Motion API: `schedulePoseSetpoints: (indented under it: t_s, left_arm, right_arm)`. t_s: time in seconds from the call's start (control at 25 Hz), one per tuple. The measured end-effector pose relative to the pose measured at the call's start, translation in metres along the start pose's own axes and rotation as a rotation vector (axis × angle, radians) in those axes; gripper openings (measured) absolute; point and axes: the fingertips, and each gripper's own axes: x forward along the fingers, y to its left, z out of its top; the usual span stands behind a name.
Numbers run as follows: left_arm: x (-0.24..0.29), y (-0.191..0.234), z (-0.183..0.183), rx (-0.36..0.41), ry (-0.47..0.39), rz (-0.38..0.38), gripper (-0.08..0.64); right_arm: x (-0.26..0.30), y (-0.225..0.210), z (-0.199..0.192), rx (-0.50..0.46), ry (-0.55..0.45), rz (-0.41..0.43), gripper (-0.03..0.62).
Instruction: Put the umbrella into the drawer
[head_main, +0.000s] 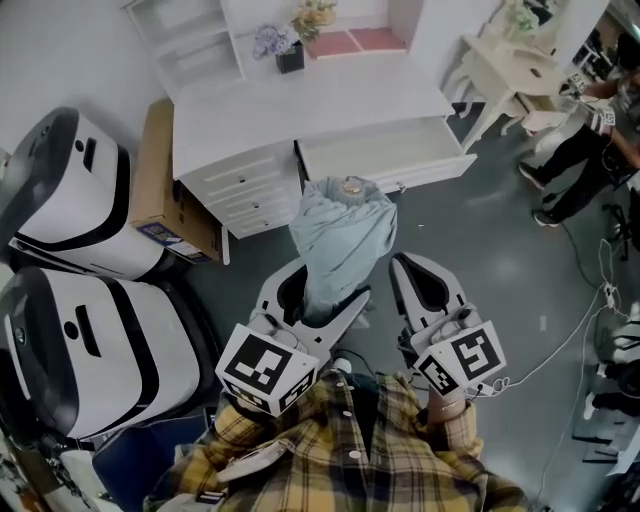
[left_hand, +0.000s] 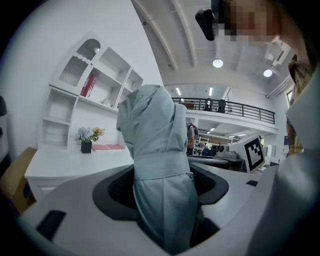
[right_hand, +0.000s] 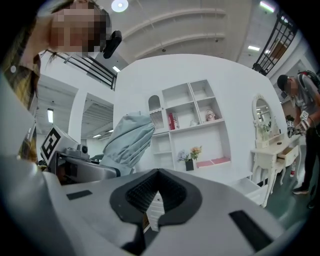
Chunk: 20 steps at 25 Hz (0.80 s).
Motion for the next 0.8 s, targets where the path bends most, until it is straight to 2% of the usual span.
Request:
schedulePoseSetpoints:
  t_s: [0.4,0.68,0.8]
  left_arm:
    - [0.074,0.110,0.035,-0.008,0.053,-0.018,0.313]
    - [0.116,0.174,0.053,-0.013,0.073,-0.060,0.314]
    - [0.121,0.187,0.055,-0.010,0.082,-0.067,0.313]
  right_arm:
    - [0.107,-0.072,0.018,0.023,0.026,-0.058,0.017]
    - [0.172,-0.110,0.023,0.025,0.058,-0.108,0.017]
    - [0.184,-0.116,0.023,0.034,0.055,-0.129,0.017]
